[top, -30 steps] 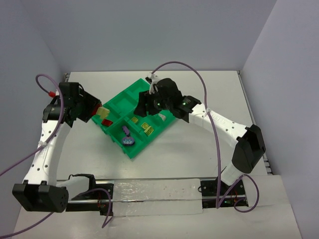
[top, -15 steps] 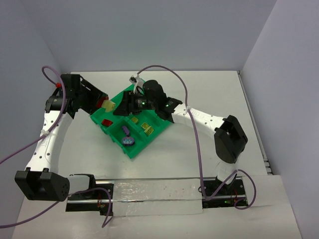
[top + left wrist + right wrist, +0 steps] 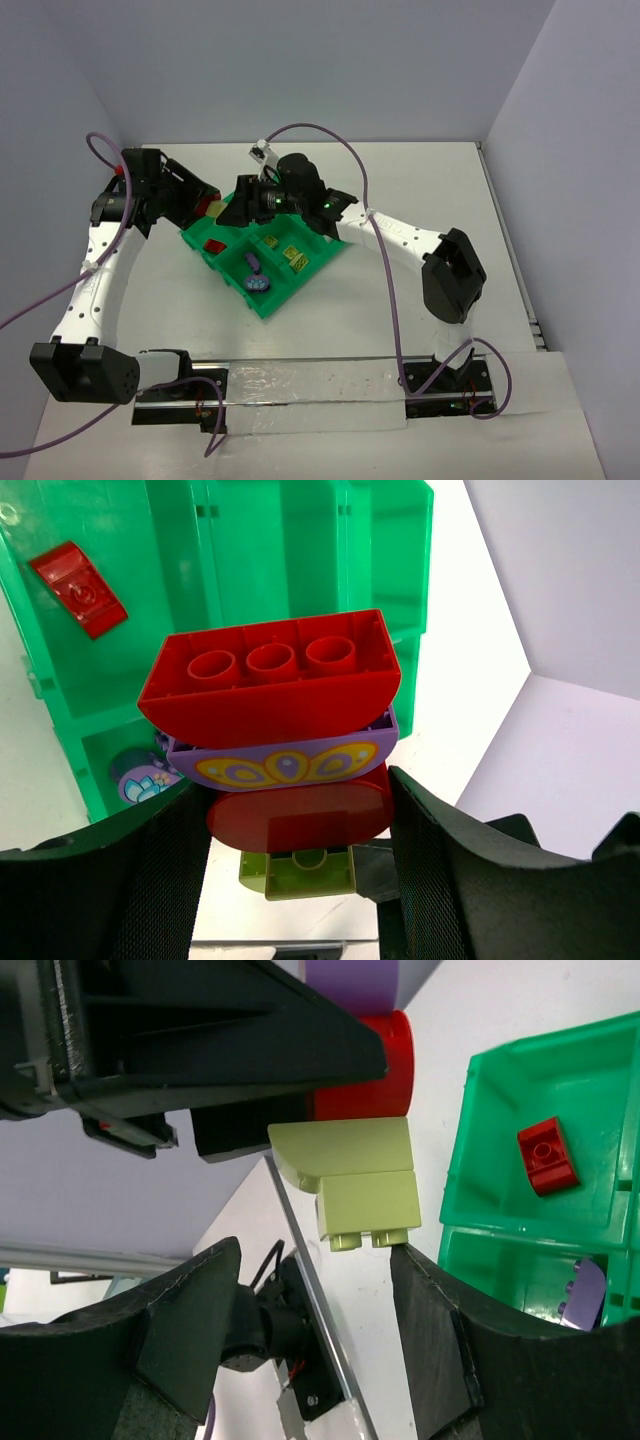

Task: Sort the legos into containers by color

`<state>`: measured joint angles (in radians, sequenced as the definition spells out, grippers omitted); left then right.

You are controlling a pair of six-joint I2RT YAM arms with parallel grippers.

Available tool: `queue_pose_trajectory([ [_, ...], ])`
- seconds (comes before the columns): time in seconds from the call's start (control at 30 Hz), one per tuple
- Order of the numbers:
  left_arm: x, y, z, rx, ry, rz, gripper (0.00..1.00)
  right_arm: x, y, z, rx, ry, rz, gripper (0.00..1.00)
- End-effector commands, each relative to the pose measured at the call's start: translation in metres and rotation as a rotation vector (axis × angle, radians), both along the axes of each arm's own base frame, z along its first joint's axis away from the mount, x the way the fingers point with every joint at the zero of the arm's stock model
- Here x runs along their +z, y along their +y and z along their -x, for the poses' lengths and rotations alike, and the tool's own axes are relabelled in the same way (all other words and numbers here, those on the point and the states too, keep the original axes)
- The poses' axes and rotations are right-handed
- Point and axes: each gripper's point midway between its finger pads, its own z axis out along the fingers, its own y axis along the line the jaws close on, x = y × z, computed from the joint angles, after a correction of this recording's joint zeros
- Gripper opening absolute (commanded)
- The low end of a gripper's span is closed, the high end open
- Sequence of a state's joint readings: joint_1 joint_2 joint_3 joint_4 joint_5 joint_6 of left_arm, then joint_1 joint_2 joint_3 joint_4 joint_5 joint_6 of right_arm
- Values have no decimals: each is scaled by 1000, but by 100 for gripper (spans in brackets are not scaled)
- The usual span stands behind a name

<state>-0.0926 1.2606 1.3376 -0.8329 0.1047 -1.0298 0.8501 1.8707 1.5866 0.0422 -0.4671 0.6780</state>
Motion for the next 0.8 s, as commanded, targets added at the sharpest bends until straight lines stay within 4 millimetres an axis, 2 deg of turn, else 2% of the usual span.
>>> queue_pose_trajectory([
  [0.0, 30, -5, -5, -26, -98, 20, 0, 12, 14, -7, 14, -33, -51, 67],
  [0.3, 36, -6, -5, -30, -110, 26, 0, 7, 22, -12, 28, -36, -55, 60],
  [0.5, 33, -5, -3, -31, -102, 22, 0, 11, 21, -13, 24, -43, -76, 45],
  [0.77, 31, -7, -2, -43, -99, 26, 0, 17, 17, -17, 10, -46, -88, 53],
])
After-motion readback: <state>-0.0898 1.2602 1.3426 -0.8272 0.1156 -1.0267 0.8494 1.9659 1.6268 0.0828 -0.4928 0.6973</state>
